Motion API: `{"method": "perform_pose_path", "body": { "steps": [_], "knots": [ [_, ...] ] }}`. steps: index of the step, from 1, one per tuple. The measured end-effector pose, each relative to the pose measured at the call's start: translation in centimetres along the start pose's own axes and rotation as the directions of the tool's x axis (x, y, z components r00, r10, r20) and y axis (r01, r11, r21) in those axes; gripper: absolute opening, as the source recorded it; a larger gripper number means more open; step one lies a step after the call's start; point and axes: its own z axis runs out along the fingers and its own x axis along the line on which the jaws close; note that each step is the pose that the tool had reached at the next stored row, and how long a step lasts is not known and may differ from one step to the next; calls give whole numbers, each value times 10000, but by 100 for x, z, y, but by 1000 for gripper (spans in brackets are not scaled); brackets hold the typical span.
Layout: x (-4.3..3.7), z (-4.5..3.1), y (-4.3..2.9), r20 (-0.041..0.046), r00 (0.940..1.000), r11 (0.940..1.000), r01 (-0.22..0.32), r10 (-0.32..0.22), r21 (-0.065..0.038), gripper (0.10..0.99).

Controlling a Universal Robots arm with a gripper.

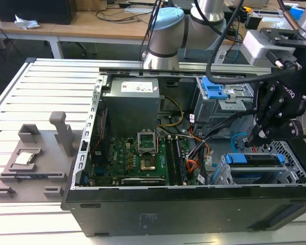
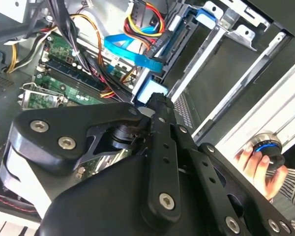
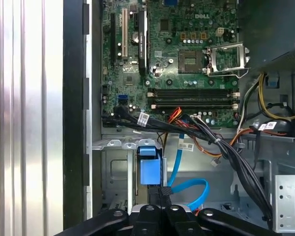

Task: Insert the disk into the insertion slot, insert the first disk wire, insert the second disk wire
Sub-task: 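Insert the disk into the insertion slot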

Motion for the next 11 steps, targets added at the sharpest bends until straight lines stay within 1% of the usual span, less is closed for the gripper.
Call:
{"method": "perform_pose_path", "body": {
  "steps": [2, 3, 4, 6, 8, 11],
  "knots": [
    [30, 45, -3, 3, 10000, 10000, 0, 0, 0, 106],
    [40, 101, -9, 0, 10000, 10000, 1, -1, -1, 106],
    [50, 136, -19, 0, 10000, 10000, 3, -3, -2, 106],
    [65, 171, -56, 0, 10000, 10000, 1, -1, -8, 106],
    [71, 186, -74, 1, 10000, 10000, 1, -1, -10, 106],
    [73, 187, -79, -1, 10000, 10000, -1, 1, -10, 106]
  ]
}}
